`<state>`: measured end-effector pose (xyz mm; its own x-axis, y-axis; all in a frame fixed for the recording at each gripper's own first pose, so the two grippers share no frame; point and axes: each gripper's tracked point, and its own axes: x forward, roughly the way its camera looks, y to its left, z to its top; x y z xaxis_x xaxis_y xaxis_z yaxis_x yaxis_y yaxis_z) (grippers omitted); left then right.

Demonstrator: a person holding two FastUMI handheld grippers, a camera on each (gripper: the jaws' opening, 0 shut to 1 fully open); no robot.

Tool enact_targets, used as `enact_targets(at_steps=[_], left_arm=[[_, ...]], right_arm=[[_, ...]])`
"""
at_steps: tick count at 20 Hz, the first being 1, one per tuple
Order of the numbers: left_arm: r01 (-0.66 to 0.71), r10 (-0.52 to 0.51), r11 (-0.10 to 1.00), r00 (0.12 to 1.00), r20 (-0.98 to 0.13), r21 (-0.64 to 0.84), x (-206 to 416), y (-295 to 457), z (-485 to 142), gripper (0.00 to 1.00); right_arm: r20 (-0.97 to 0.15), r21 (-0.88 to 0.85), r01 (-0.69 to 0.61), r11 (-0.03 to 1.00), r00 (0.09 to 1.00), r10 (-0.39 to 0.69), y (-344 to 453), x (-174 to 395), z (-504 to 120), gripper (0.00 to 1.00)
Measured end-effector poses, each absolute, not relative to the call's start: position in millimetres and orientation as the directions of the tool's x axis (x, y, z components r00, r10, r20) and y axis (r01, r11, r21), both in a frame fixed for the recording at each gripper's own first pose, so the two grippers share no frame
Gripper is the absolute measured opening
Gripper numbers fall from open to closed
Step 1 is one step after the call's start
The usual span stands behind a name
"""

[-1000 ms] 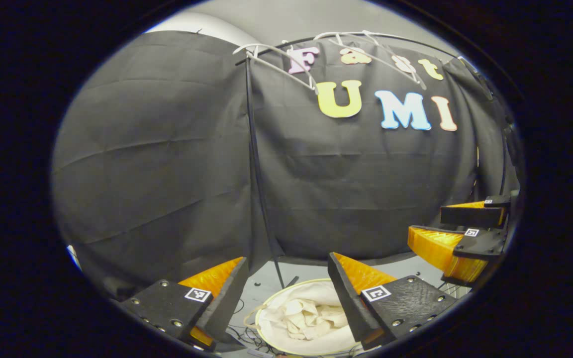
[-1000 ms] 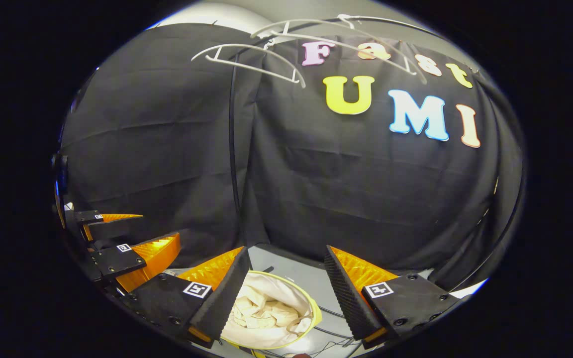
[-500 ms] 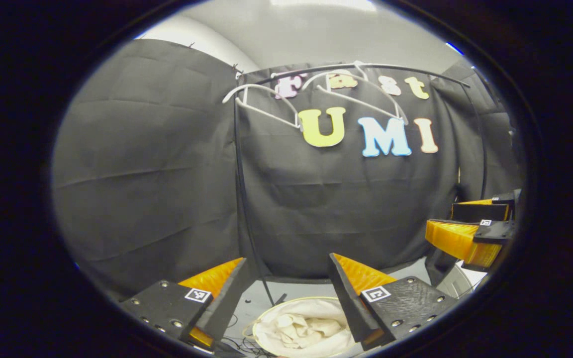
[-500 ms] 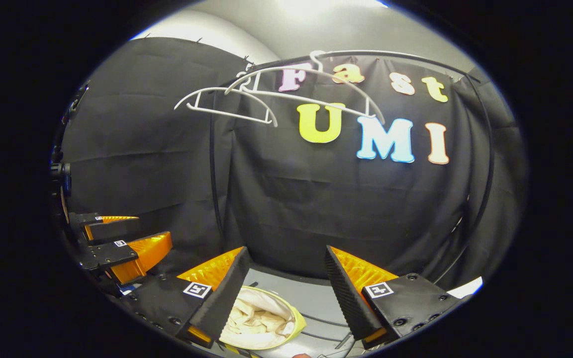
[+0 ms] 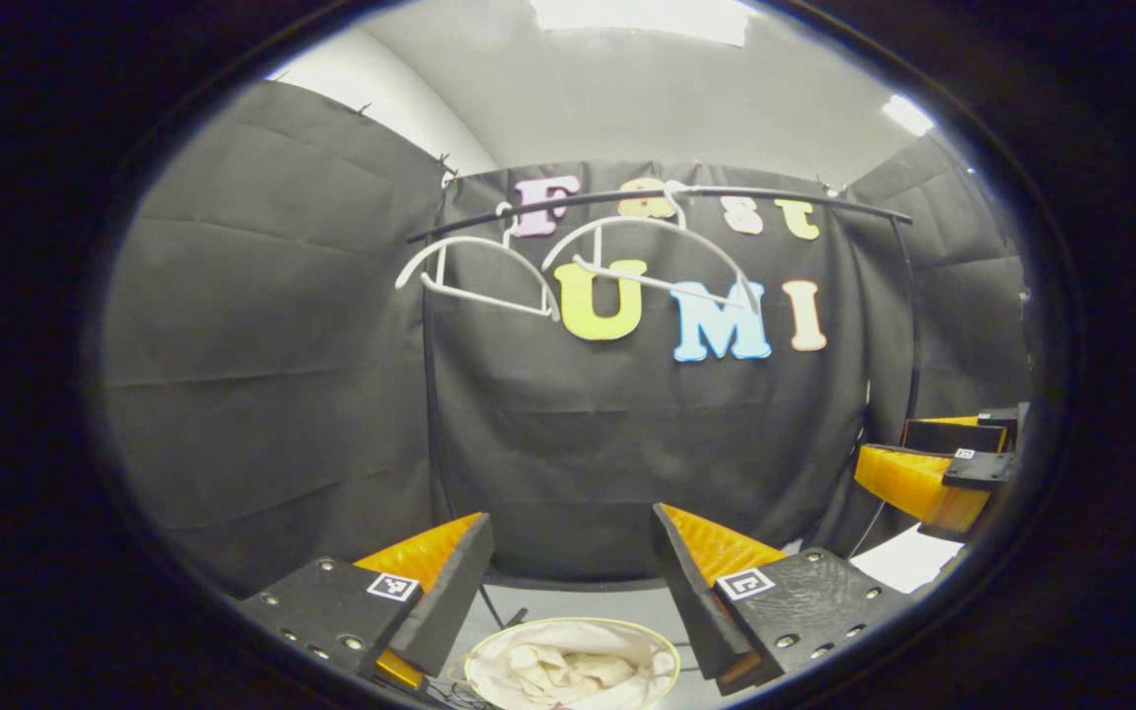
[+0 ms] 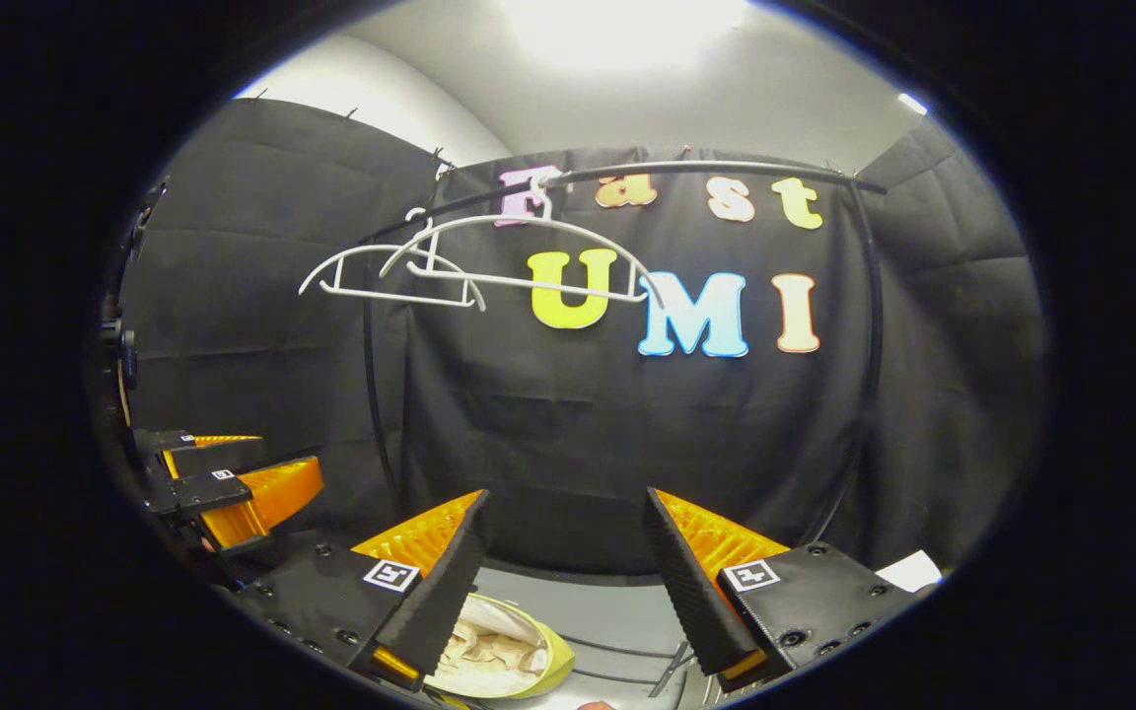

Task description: Grasp the clothes on the hanger with both hands and then place them into the laundry hamper below.

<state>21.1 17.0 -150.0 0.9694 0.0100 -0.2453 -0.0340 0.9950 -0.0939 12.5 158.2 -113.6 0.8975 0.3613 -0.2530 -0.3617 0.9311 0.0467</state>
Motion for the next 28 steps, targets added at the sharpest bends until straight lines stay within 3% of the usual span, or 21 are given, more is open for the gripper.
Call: enact_targets(at_steps=[11,17,28], left_arm=[[0.015,-0.022,0.999,0.989,-0.144,-0.05,-1,9,-68,0.93],[0.024,-0.026,0.999,0.995,-0.1,-0.023,-11,15,-44,0.93],[-0.024,0.022,0.999,0.998,-0.061,-0.025,-31,38,-36,0.93]], right_arm=[[-0.119,0.016,-0.173,0.985,0.978,0.174,30,-1,-39,0.96],[-0.087,0.001,-0.068,0.998,0.994,0.068,-24,-18,-35,0.96],[-0.045,0.008,0.005,1.0,0.999,-0.004,-59,-26,-29,0.96]])
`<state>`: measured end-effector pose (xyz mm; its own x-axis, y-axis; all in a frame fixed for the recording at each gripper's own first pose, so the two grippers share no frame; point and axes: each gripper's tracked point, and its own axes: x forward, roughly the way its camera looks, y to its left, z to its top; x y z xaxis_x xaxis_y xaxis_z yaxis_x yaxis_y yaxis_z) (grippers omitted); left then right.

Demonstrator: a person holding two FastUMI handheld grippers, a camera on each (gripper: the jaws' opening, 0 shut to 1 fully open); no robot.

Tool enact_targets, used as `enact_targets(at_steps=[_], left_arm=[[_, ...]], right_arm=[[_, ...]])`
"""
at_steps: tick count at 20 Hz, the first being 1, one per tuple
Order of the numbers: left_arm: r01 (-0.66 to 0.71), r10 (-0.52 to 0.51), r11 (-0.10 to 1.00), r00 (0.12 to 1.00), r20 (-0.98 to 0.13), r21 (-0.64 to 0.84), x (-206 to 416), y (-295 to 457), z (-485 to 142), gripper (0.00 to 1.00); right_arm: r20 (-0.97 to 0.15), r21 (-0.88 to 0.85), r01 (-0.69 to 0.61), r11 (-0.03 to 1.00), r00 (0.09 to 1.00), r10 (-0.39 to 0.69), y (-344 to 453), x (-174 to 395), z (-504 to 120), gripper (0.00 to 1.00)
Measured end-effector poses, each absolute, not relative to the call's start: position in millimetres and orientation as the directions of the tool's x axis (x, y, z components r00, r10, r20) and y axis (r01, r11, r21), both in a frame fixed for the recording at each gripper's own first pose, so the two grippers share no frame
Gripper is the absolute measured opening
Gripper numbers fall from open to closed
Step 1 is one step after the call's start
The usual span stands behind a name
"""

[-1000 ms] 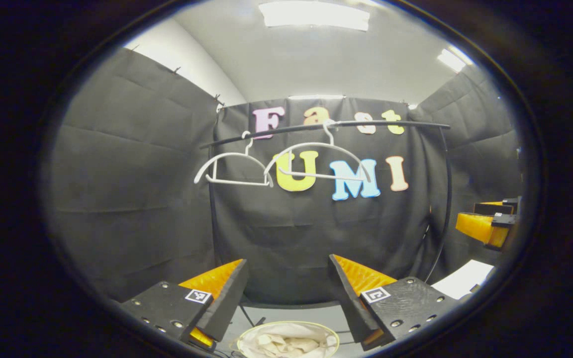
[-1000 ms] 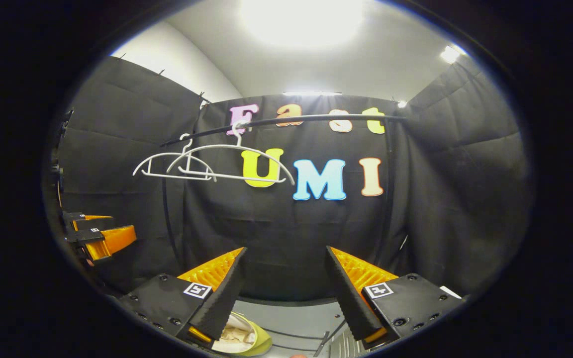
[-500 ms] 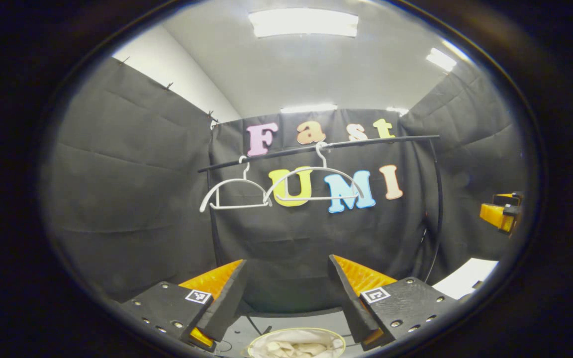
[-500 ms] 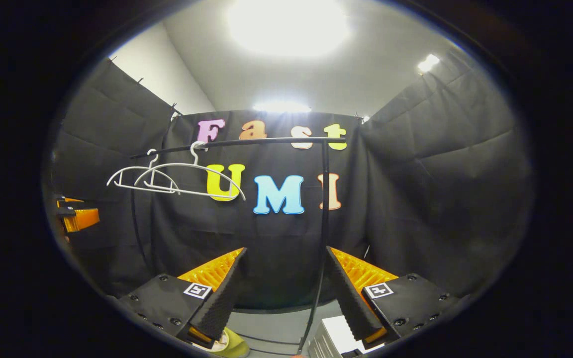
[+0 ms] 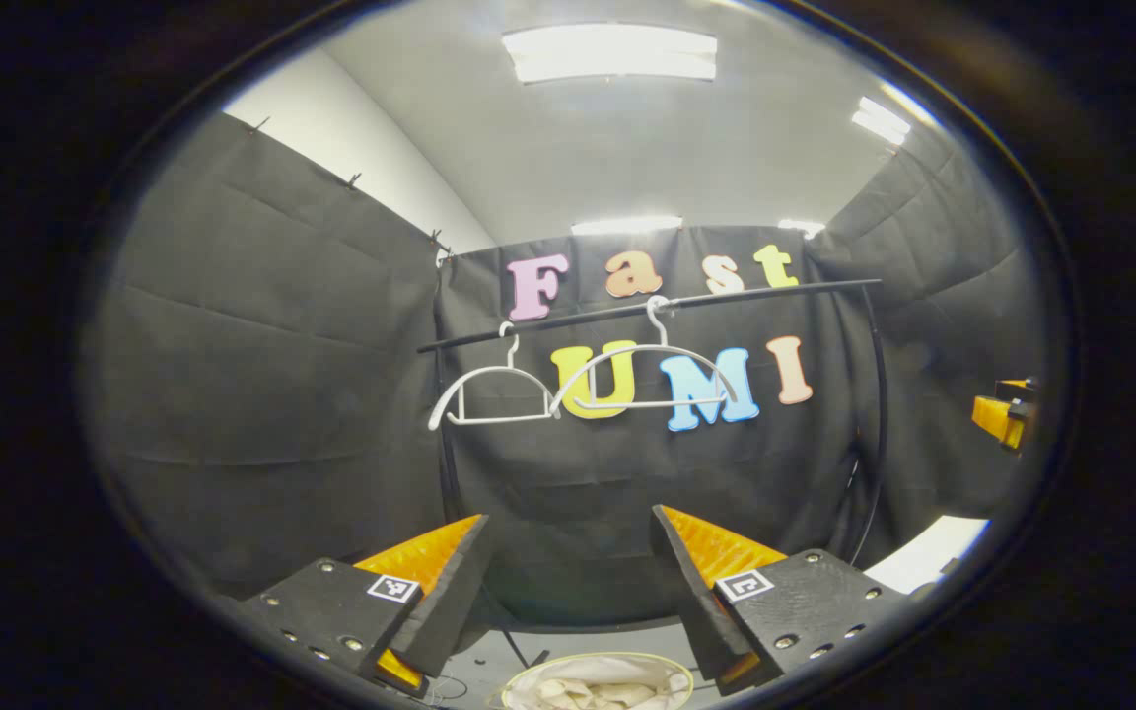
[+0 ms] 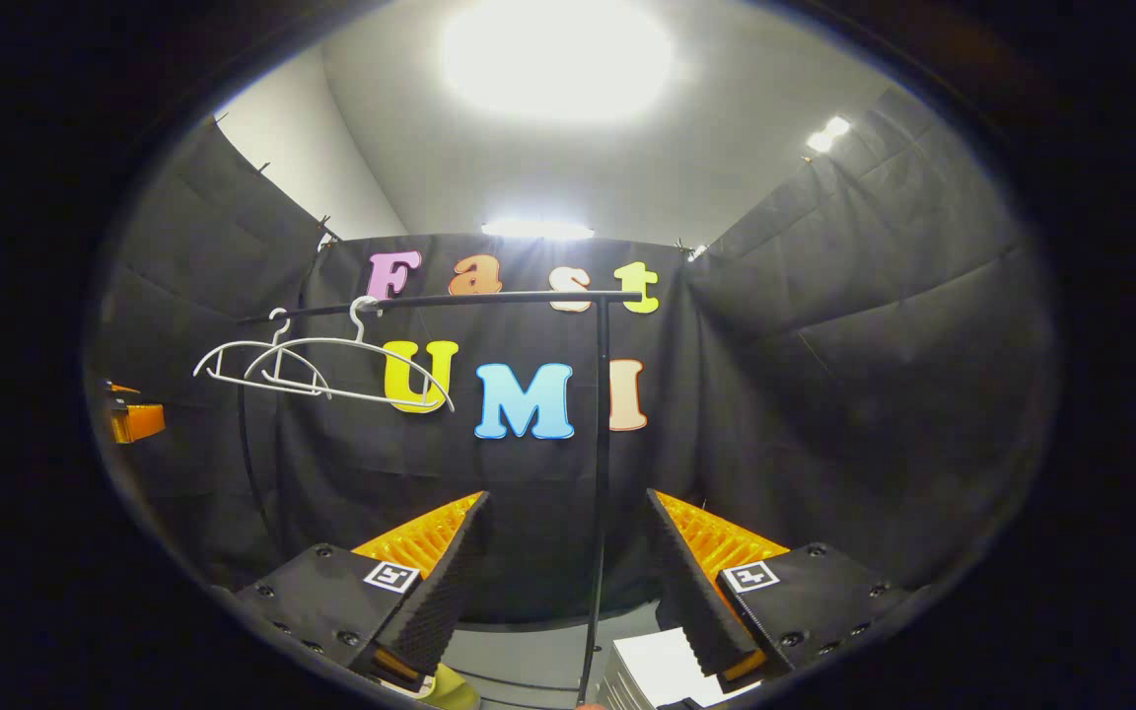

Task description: Grasp the clothes on the hanger with both hands and then place them into the laundry hamper below.

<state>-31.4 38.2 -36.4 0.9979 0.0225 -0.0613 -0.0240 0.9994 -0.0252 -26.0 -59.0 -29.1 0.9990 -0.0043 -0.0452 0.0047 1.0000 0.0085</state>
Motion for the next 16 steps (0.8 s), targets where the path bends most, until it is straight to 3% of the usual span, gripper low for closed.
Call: enact_targets(at_steps=[16], left_arm=[[-0.022,0.018,0.998,0.997,-0.076,-0.056,-37,28,-44,0.93]], right_arm=[[-0.059,0.028,0.061,0.998,0.996,-0.06,-89,-22,-28,0.94]])
